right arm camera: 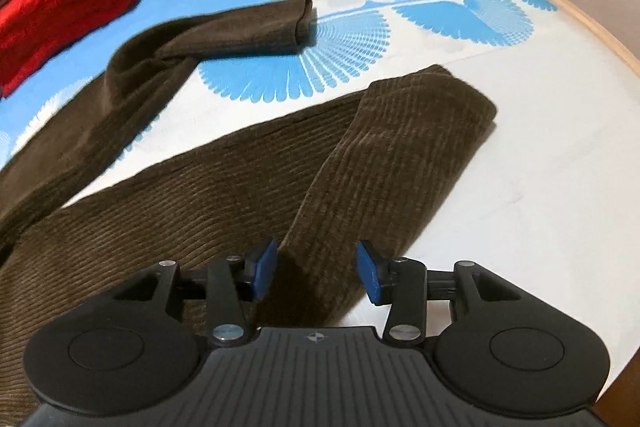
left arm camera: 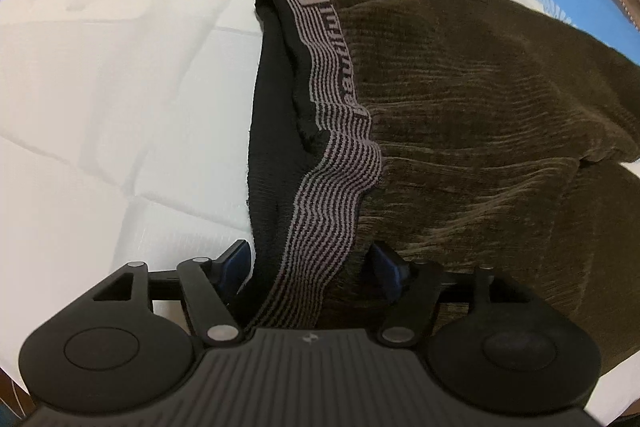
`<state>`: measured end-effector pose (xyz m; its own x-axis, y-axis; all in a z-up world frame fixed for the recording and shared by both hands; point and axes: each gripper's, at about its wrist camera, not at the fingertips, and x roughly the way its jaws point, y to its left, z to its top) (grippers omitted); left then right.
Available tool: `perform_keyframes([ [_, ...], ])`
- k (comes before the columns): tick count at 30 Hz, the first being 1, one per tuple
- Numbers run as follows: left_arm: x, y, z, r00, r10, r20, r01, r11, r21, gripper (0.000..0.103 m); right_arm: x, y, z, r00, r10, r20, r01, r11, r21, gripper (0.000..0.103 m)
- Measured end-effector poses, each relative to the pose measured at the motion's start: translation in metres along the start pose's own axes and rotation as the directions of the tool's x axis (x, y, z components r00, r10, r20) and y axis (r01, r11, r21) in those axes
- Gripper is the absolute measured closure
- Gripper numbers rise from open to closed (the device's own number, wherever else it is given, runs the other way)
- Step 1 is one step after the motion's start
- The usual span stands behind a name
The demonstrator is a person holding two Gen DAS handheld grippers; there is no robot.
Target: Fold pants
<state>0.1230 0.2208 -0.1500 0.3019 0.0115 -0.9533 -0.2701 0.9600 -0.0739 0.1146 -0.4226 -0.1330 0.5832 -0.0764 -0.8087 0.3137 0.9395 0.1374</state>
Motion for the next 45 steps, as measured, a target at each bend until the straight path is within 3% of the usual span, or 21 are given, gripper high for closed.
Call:
perform_keyframes([
  [4,0.002,-0.004,-0.001,1.0,0.008,0.01,-0.009,0.999,0.035,0.036,0.014,0.018,-0.007,0.998,-0.038,-0.046,0.036,0.998,-0.048,0.055],
  [6,0.0,-0.008,-0.002,1.0,0.015,0.022,-0.017,0.998,0.061,0.048,0.022,0.027,-0.012,0.995,-0.069,-0.074,0.062,0.994,-0.091,0.056],
  [7,-0.001,-0.009,-0.003,0.999,0.024,0.028,-0.026,0.997,0.075,0.051,0.024,0.029,-0.012,0.993,-0.086,-0.083,0.076,0.991,-0.113,0.071],
  [8,-0.001,-0.008,-0.003,0.999,0.025,0.031,-0.027,0.996,0.08,0.057,0.024,0.029,-0.013,0.991,-0.101,-0.083,0.09,0.988,-0.128,0.094],
  [11,-0.005,-0.006,-0.004,0.998,0.029,0.051,-0.033,0.996,0.088,0.07,0.013,0.016,-0.01,0.993,-0.112,-0.047,0.107,0.99,-0.094,0.095],
  [14,-0.017,-0.007,-0.008,0.994,0.041,0.103,-0.051,0.993,0.103,0.074,-0.007,-0.013,-0.012,0.993,-0.116,-0.02,0.115,0.993,-0.026,0.096],
  [17,-0.034,-0.002,-0.012,0.979,0.071,0.192,-0.093,0.99,0.107,0.075,-0.019,-0.038,-0.03,0.995,-0.065,-0.075,0.064,0.998,-0.007,0.096],
  [19,-0.041,0.005,-0.013,0.97,0.098,0.221,-0.12,0.989,0.091,0.075,-0.021,-0.049,-0.045,0.988,-0.004,-0.154,0.0,1.0,-0.029,0.096],
  [22,-0.034,0.016,-0.014,0.975,0.143,0.172,-0.158,0.985,0.076,0.071,-0.017,-0.064,-0.068,0.948,0.129,-0.292,-0.141,0.99,-0.019,0.093],
  [23,-0.03,0.019,-0.014,0.979,0.144,0.144,-0.155,0.986,0.068,0.065,-0.019,-0.066,-0.072,0.94,0.15,-0.307,-0.167,0.986,-0.029,0.089],
  [24,-0.026,0.02,-0.014,0.982,0.148,0.118,-0.156,0.986,0.06,0.055,-0.022,-0.069,-0.074,0.941,0.161,-0.299,-0.181,0.983,-0.04,0.086],
  [26,-0.024,0.021,-0.012,0.983,0.159,0.096,-0.164,0.986,0.039,0.047,-0.029,-0.081,-0.07,0.952,0.177,-0.252,-0.186,0.982,-0.014,0.062],
  [28,-0.021,0.023,-0.01,0.987,0.139,0.076,-0.14,0.99,0.014,0.039,-0.036,-0.096,-0.063,0.966,0.185,-0.182,-0.18,0.983,0.046,0.056],
  [32,-0.017,0.024,-0.01,0.991,0.124,0.056,-0.124,0.992,-0.001,0.031,-0.043,-0.096,-0.045,0.994,0.102,-0.027,-0.1,0.993,0.065,0.054],
  [35,-0.015,0.02,-0.01,0.99,0.13,0.054,-0.13,0.991,0.008,0.03,-0.039,-0.079,-0.029,0.998,0.039,0.056,-0.04,0.999,0.028,0.051],
  [40,-0.012,0.019,-0.011,0.99,0.131,0.052,-0.132,0.991,0.016,0.029,-0.012,-0.036,-0.013,0.994,-0.088,0.062,0.094,0.991,-0.098,0.05],
  [45,-0.01,0.018,-0.009,0.989,0.146,0.039,-0.147,0.989,0.028,0.029,0.014,-0.02,-0.016,0.973,-0.231,0.023,0.23,0.944,-0.239,0.054],
])
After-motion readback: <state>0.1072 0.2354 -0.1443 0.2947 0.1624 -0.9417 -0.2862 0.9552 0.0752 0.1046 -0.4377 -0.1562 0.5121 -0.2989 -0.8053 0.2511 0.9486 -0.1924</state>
